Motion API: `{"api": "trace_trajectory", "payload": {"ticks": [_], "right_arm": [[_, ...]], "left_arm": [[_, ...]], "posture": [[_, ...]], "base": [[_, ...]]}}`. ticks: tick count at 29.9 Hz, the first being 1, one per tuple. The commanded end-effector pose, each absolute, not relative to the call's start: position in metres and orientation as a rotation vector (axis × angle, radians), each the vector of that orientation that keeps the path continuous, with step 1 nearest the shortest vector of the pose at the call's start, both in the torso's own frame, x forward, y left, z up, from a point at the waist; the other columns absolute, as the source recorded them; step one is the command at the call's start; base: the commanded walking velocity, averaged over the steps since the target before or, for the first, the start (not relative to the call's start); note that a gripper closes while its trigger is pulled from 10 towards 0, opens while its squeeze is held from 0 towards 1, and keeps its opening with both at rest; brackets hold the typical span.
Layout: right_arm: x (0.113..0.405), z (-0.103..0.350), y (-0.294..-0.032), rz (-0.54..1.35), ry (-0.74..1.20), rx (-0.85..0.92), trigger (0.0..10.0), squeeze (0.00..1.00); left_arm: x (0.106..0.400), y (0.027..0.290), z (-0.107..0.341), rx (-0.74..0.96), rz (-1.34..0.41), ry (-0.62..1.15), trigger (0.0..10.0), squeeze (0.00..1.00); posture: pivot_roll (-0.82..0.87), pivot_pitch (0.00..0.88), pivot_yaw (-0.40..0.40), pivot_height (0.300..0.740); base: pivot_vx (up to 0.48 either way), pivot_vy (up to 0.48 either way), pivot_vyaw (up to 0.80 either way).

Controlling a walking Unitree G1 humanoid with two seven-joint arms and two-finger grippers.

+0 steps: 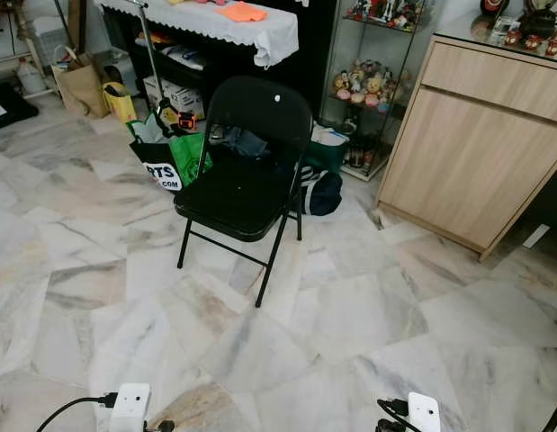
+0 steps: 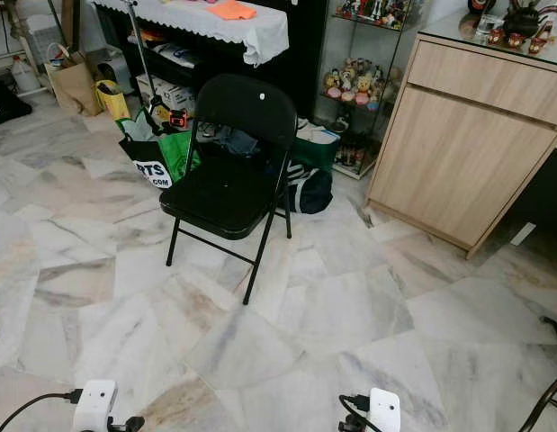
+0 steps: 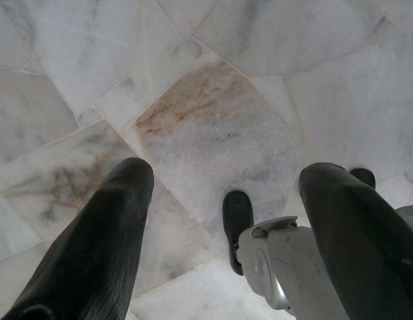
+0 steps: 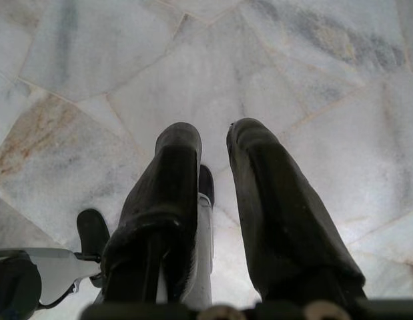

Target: Setting the table

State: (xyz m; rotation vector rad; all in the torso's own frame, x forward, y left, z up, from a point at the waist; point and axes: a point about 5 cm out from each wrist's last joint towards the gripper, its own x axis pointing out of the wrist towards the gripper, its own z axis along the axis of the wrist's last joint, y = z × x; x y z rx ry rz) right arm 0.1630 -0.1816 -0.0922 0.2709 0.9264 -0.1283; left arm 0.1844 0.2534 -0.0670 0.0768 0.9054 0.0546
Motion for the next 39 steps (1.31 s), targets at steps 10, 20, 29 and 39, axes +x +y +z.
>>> {"api": "trace_trajectory", "payload": {"ticks": [10, 20, 29, 39], "right_arm": [[0.1577, -0.0947, -0.1826, -0.171, 0.948, 0.285, 10.0, 0.0], [0.158, -0.0942, -0.1842, -0.18, 0.934, 0.295, 10.0, 0.0], [0.1596, -0.0937, -0.1833, -0.178, 0.934, 0.296, 10.0, 0.0], [0.1594, -0.0936, -0.1841, -0.173, 0.931, 0.29, 10.0, 0.0]], "left_arm": [[0.1805, 0.2497, -0.0703, 0.091, 0.045, 0.921, 10.0, 0.0], [0.1788, 0.2486, -0.0716, 0.094, 0.043, 0.93, 10.0, 0.0], [0.1806, 0.2485, -0.0706, 0.095, 0.04, 0.923, 10.0, 0.0], [0.1818, 0.2467, -0.0706, 0.091, 0.039, 0.92, 10.0, 0.0]], "posture": [[0.14, 0.03, -0.072, 0.74], [0.14, 0.024, -0.068, 0.74], [0.14, 0.018, -0.068, 0.74], [0.14, 0.017, -0.072, 0.74]], "base": [[0.0, -0.356, -0.34], [0.0, -0.355, 0.0], [0.0, -0.356, -0.34], [0.0, -0.355, -0.46]]}}
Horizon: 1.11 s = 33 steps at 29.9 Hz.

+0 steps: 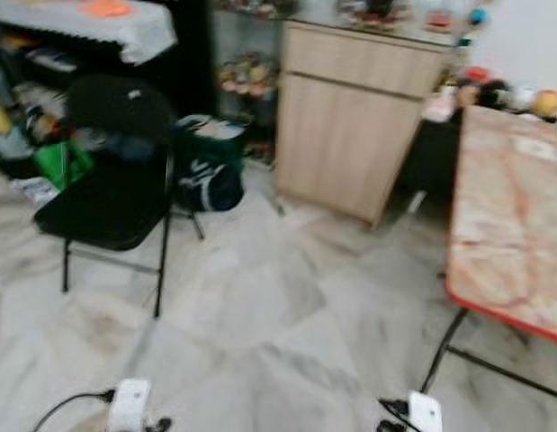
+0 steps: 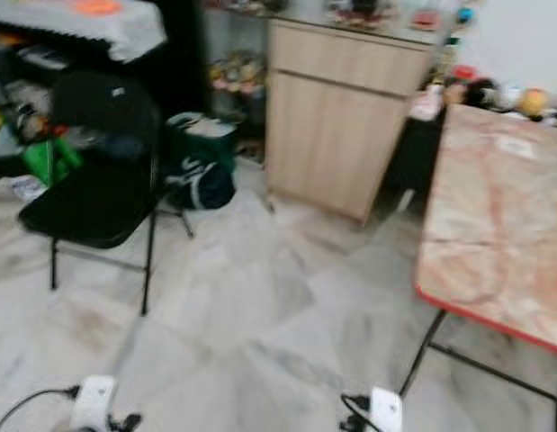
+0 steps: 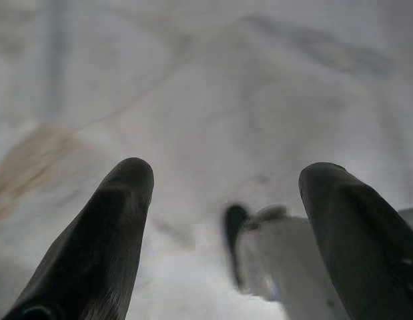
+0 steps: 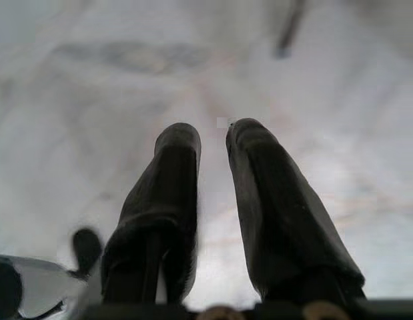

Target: Setting the table

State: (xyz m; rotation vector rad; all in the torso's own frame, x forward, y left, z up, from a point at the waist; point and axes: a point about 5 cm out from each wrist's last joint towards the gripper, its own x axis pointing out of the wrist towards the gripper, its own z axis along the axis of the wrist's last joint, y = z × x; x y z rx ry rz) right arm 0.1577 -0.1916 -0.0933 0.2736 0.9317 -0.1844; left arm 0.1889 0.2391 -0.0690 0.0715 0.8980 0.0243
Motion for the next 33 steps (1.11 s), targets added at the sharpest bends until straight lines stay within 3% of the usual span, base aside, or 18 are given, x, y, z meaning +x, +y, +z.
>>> {"api": "trace_trajectory", "payload": {"ticks": [1, 14, 22, 33], "right_arm": [[0.1594, -0.0936, -0.1841, -0.173, 0.931, 0.29, 10.0, 0.0], [0.1579, -0.0941, -0.1849, -0.171, 0.935, 0.284, 10.0, 0.0], [0.1569, -0.0945, -0.1842, -0.167, 0.938, 0.29, 10.0, 0.0], [0.1567, -0.0947, -0.1838, -0.156, 0.942, 0.286, 10.0, 0.0]], "left_arm": [[0.1818, 0.2467, -0.0706, 0.091, 0.039, 0.92, 10.0, 0.0], [0.1814, 0.2466, -0.0707, 0.086, 0.04, 0.917, 10.0, 0.0], [0.1824, 0.2471, -0.0701, 0.085, 0.043, 0.913, 10.0, 0.0], [0.183, 0.246, -0.0702, 0.085, 0.044, 0.913, 10.0, 0.0]], "posture": [[0.14, 0.017, -0.072, 0.74], [0.15, 0.017, -0.074, 0.74], [0.15, 0.016, -0.074, 0.74], [0.15, 0.019, -0.076, 0.74]], "base": [[0.0, -0.356, 0.0], [0.0, -0.356, 0.0], [0.0, -0.35, -0.63], [0.0, 0.0, -0.63]]}}
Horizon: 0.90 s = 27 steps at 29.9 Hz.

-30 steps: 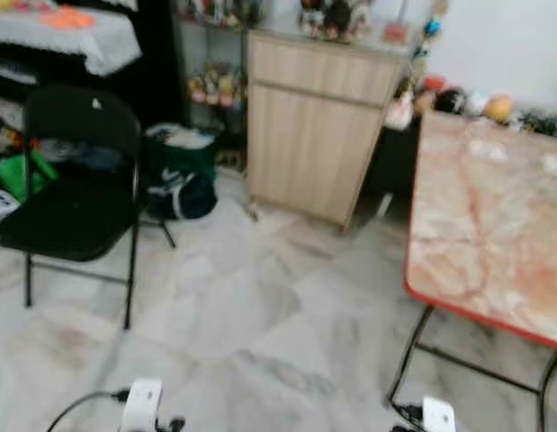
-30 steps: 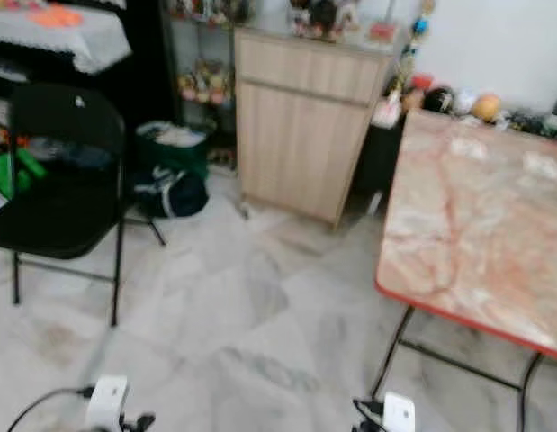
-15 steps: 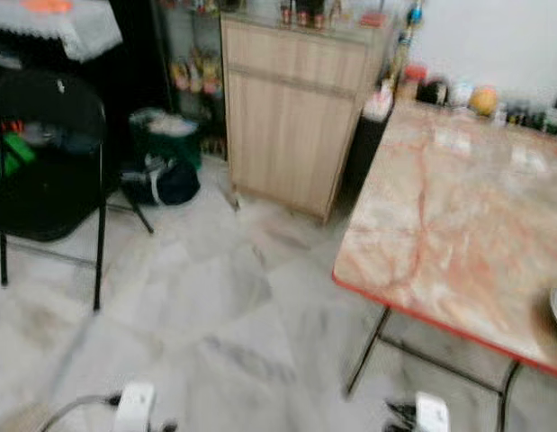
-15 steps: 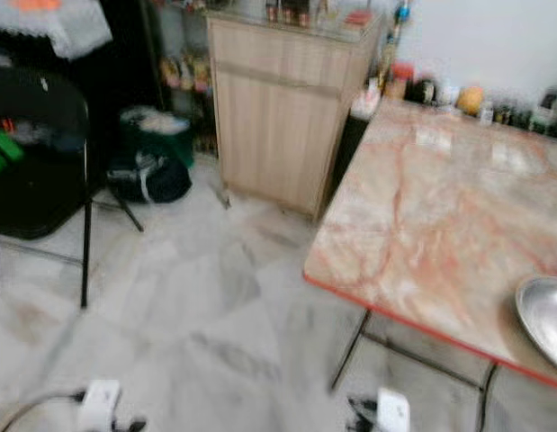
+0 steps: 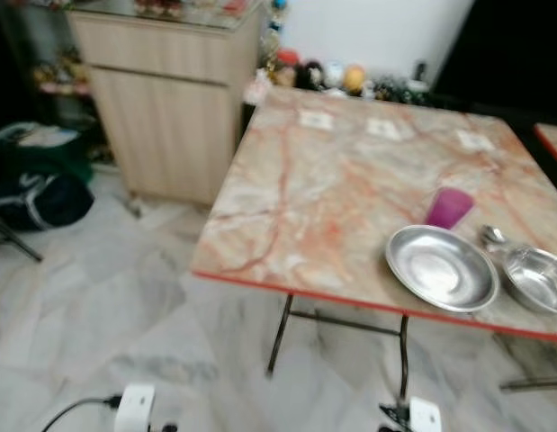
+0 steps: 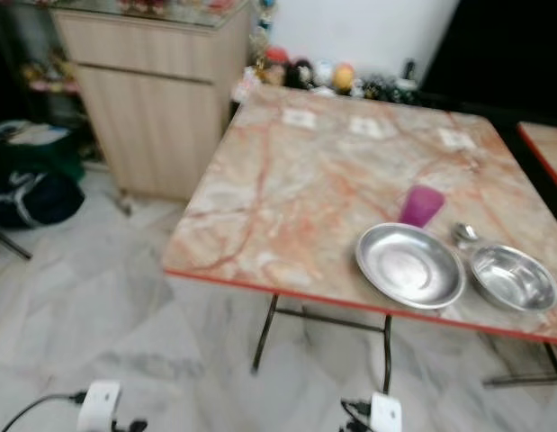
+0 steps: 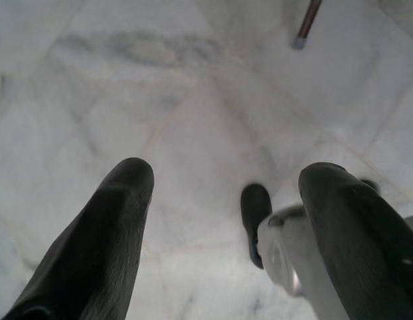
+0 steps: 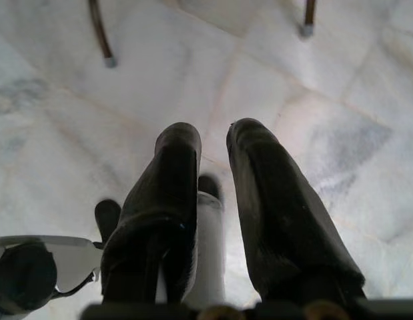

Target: Setting the table

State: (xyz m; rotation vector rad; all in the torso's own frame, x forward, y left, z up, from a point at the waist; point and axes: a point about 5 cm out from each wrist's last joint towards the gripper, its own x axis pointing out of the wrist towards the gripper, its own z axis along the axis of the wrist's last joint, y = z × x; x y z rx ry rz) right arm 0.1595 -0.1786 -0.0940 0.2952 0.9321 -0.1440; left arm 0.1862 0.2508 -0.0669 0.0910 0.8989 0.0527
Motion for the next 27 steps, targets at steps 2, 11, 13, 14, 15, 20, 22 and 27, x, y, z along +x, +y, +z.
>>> {"api": "trace_trajectory", "payload": {"ticks": [2, 11, 13, 14, 15, 20, 22, 27], "right_arm": [[0.1567, -0.0947, -0.1839, -0.155, 0.943, 0.286, 10.0, 0.0], [0.1581, -0.0936, -0.1853, -0.166, 0.924, 0.292, 10.0, 0.0], [0.1583, -0.0936, -0.1845, -0.163, 0.925, 0.291, 10.0, 0.0], [0.1584, -0.0936, -0.1843, -0.163, 0.925, 0.291, 10.0, 0.0], [0.1585, -0.0937, -0.1842, -0.163, 0.926, 0.291, 10.0, 0.0], [0.1605, -0.0928, -0.1838, -0.16, 0.916, 0.291, 10.0, 0.0], [0.1621, -0.0921, -0.1837, -0.16, 0.912, 0.292, 10.0, 0.0], [0.1623, -0.0922, -0.1825, -0.155, 0.915, 0.291, 10.0, 0.0]], "left_arm": [[0.1827, 0.2461, -0.0702, 0.086, 0.044, 0.913, 10.0, 0.0], [0.182, 0.2482, -0.0697, 0.106, 0.037, 0.908, 10.0, 0.0], [0.1825, 0.2479, -0.0695, 0.106, 0.037, 0.907, 10.0, 0.0], [0.1826, 0.2478, -0.0695, 0.106, 0.037, 0.907, 10.0, 0.0], [0.1828, 0.2475, -0.0696, 0.105, 0.039, 0.907, 10.0, 0.0], [0.1834, 0.2469, -0.0695, 0.107, 0.041, 0.907, 10.0, 0.0], [0.1835, 0.2464, -0.0696, 0.106, 0.041, 0.907, 10.0, 0.0], [0.1854, 0.2459, -0.0684, 0.093, 0.047, 0.885, 10.0, 0.0]], "posture": [[0.15, 0.019, -0.076, 0.74], [0.15, 0.018, -0.075, 0.74], [0.15, 0.018, -0.074, 0.74], [0.15, 0.018, -0.074, 0.74], [0.15, 0.018, -0.074, 0.74], [0.15, 0.018, -0.074, 0.74], [0.14, 0.019, -0.076, 0.74], [0.14, 0.018, -0.079, 0.74]], "base": [[0.0, 0.0, -0.63], [0.0, -0.064, -0.21], [0.0, -0.322, 0.0], [0.0, -0.322, 0.0], [0.0, 0.0, 0.0], [0.0, 0.0, 0.0], [0.0, 0.0, 0.0], [0.0, 0.0, 0.0]]}}
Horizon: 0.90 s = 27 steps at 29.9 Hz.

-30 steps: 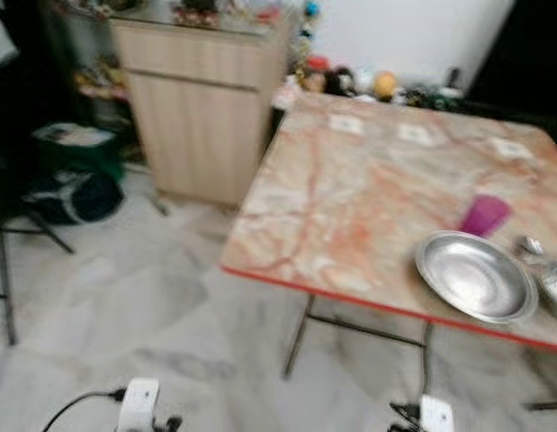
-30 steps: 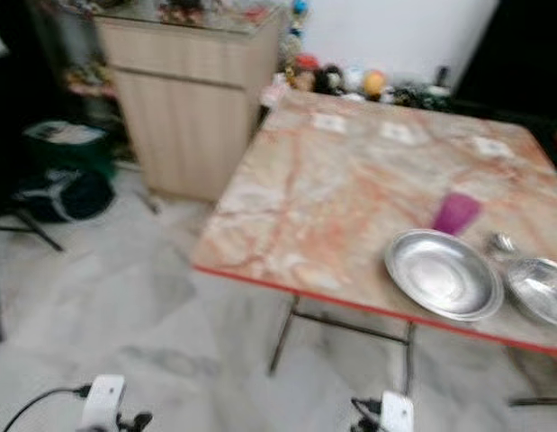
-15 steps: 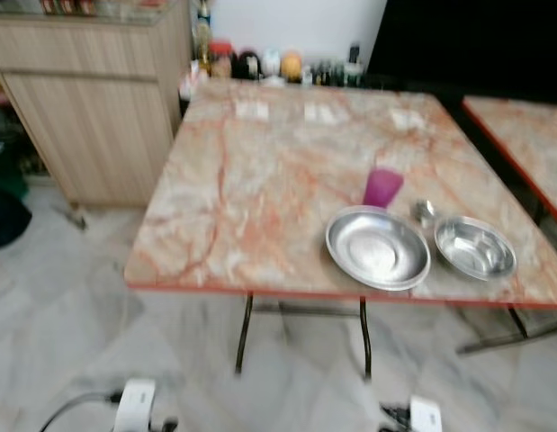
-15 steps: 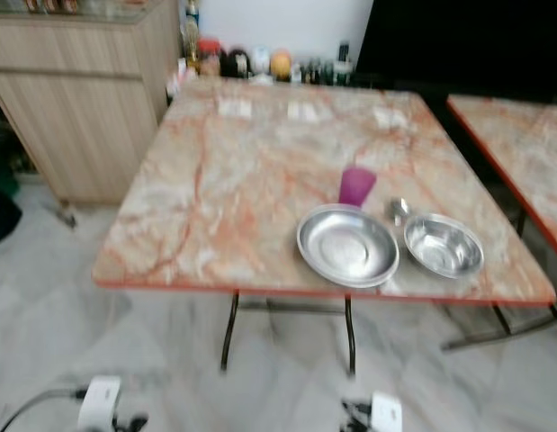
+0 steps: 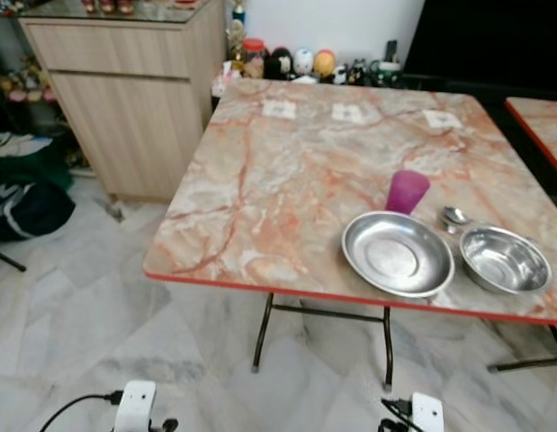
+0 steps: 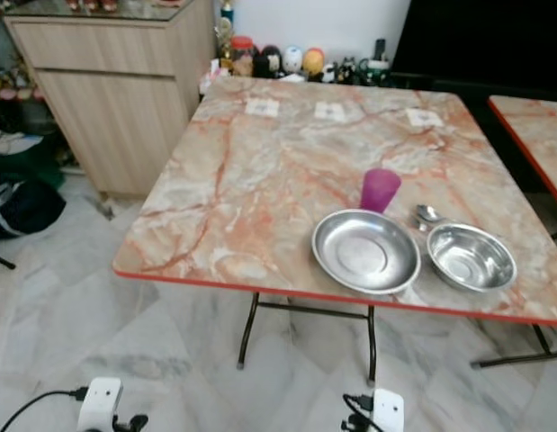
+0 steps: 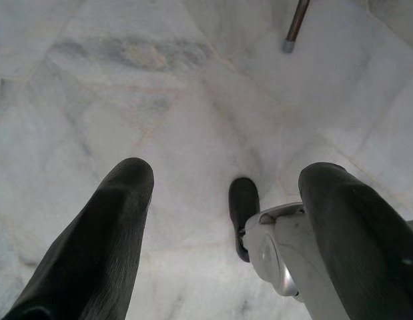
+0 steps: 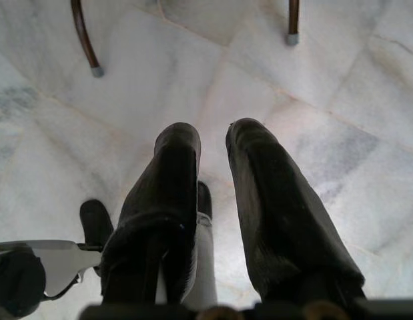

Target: Setting the table

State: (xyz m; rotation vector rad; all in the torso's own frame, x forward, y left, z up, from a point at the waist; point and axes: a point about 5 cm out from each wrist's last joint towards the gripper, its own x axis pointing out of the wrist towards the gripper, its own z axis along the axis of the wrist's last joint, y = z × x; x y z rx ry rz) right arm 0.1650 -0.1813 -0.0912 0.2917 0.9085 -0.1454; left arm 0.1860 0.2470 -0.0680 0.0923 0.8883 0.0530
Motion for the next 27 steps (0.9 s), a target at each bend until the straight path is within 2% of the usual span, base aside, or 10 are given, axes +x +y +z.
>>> {"api": "trace_trajectory", "payload": {"ticks": [1, 5, 7, 12, 20, 23, 24, 27], "right_arm": [[0.162, -0.092, -0.182, -0.154, 0.917, 0.29, 10.0, 0.0], [0.16, -0.093, -0.182, -0.158, 0.921, 0.291, 10.0, 0.0], [0.158, -0.094, -0.183, -0.163, 0.929, 0.288, 10.0, 0.0], [0.156, -0.095, -0.184, -0.164, 0.939, 0.284, 10.0, 0.0], [0.156, -0.095, -0.183, -0.159, 0.94, 0.277, 10.0, 0.0], [0.156, -0.095, -0.185, -0.16, 0.94, 0.272, 10.0, 0.0], [0.155, -0.095, -0.186, -0.161, 0.942, 0.268, 10.0, 0.0], [0.155, -0.095, -0.186, -0.161, 0.944, 0.265, 10.0, 0.0]], "left_arm": [[0.188, 0.246, -0.067, 0.098, 0.043, 0.869, 10.0, 0.0], [0.204, 0.249, -0.055, 0.117, 0.041, 0.774, 10.0, 0.0], [0.226, 0.258, -0.034, 0.131, 0.073, 0.615, 10.0, 0.0], [0.249, 0.271, 0.002, 0.15, 0.087, 0.365, 10.0, 0.0], [0.227, 0.28, 0.015, 0.183, 0.108, 0.22, 10.0, 0.0], [0.236, 0.271, 0.043, 0.142, 0.115, 0.074, 10.0, 0.0], [0.248, 0.262, 0.069, 0.101, 0.113, -0.037, 10.0, 0.0], [0.269, 0.248, 0.107, 0.052, 0.094, -0.187, 10.0, 0.0]], "posture": [[0.14, 0.017, -0.078, 0.74], [0.14, 0.018, -0.075, 0.74], [0.14, 0.019, -0.072, 0.74], [0.15, 0.013, -0.065, 0.74], [0.15, 0.005, -0.063, 0.74], [0.16, 0.0, -0.075, 0.74], [0.16, 0.0, -0.079, 0.74], [0.16, 0.0, -0.084, 0.74]], "base": [[0.0, 0.0, 0.0], [0.0, 0.0, 0.0], [0.0, 0.0, 0.0], [0.0, 0.0, 0.0], [0.0, 0.0, 0.0], [0.0, 0.0, 0.0], [0.0, 0.0, 0.0], [0.0, 0.0, 0.0]]}}
